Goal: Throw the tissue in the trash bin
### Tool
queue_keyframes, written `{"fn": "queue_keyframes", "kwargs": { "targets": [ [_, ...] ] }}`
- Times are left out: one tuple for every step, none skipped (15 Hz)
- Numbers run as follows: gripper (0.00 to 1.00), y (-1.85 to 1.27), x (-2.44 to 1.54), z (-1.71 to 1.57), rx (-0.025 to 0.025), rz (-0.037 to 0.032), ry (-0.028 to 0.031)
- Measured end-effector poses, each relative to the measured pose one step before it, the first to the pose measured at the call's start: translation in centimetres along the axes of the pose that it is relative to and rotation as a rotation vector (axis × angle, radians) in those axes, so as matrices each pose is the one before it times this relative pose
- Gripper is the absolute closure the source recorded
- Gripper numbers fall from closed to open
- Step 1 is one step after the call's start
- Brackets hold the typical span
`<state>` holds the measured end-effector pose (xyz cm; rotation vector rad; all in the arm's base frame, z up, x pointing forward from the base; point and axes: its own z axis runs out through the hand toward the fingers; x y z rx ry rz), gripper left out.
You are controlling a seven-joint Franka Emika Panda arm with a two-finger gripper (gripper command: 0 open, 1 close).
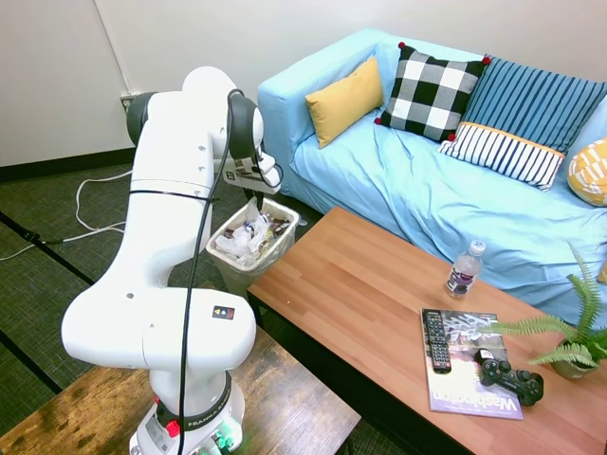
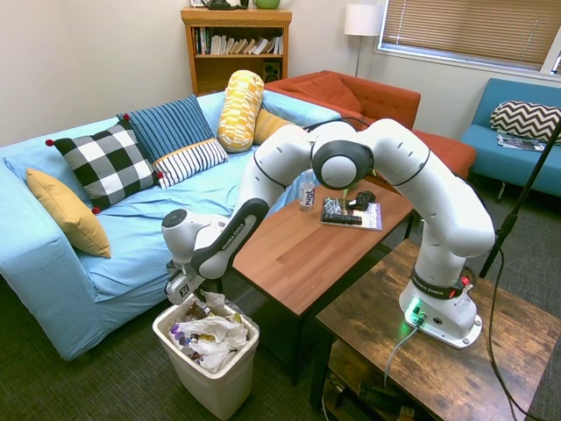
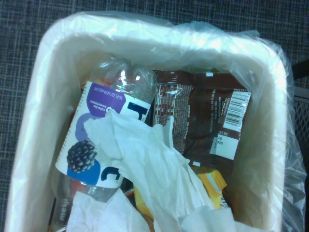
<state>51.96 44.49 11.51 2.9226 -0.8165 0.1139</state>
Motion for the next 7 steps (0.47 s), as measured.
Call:
{"fn": "queue_keyframes", "kwargs": {
  "targets": [
    [0.00, 0.028, 0.036, 0.292, -0.00336, -0.00225, -0.00028],
    [0.00, 0.047, 0.017, 0.313, -0.00450, -0.00486, -0.00065],
    [0.00, -0.021, 0.000, 0.156, -0.00211, -0.00509, -0.00053],
    [0.00, -0.053, -0.037, -0.049, -0.00034, -0.00485, -0.00209],
    [0.00, -0.036, -0.029, -0.113, -0.00277, -0.00430, -0.00219],
    [0.00, 0.037, 0.019, -0.106, -0.00500, -0.00255, -0.00352],
    [0.00, 0.070, 0.198, -0.128, -0.00209, -0.00312, -0.00484]
  ]
}}
